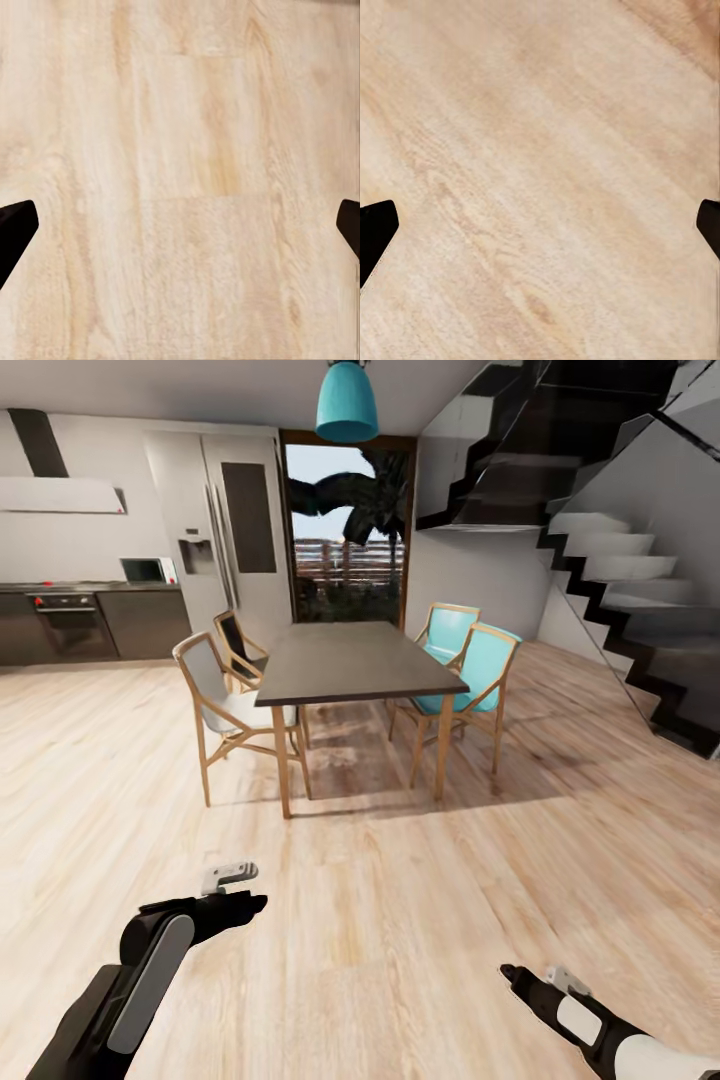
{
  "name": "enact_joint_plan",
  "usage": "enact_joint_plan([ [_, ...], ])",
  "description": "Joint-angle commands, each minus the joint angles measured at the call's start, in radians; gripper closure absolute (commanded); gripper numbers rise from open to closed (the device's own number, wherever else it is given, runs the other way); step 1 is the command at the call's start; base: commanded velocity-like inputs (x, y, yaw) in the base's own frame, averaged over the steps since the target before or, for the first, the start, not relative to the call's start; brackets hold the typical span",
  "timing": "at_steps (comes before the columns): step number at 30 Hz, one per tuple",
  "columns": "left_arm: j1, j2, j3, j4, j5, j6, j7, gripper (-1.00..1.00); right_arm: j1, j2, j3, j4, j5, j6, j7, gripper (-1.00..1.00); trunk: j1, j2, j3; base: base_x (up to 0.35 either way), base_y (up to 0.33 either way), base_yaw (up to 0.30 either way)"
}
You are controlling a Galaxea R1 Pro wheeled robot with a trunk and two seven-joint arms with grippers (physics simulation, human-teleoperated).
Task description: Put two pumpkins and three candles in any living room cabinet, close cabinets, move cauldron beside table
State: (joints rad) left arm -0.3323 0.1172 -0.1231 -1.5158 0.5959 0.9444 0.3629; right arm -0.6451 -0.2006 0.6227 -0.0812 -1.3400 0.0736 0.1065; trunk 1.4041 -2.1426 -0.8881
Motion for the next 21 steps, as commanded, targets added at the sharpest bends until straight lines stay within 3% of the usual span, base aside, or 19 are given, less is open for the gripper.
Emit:
enact_joint_plan([
  [1,-0.001,0.001,-0.001,-0.001,0.010,0.002,0.010,-1.00,-0.001,0.000,0.006,0.000,-0.008,0.003,0.002,-1.00,0.000,0.000,-0.001,0.304,-0.114,-0.298],
  [6,-0.001,0.001,-0.001,0.000,0.010,0.002,0.011,-1.00,-0.001,0.000,0.006,0.000,-0.007,0.000,0.002,-1.00,0.000,0.000,-0.002,0.312,-0.057,-0.266],
  [14,-0.001,0.001,-0.002,0.000,0.010,0.002,0.010,-1.00,-0.001,0.000,0.006,0.000,-0.007,-0.006,0.002,-1.00,0.000,0.000,-0.003,0.316,-0.006,-0.091],
  [21,-0.001,0.001,-0.002,0.000,0.010,0.002,0.010,-1.00,-0.001,0.000,0.006,0.000,-0.008,-0.006,0.001,-1.00,0.000,0.000,-0.003,0.317,0.000,-0.265],
])
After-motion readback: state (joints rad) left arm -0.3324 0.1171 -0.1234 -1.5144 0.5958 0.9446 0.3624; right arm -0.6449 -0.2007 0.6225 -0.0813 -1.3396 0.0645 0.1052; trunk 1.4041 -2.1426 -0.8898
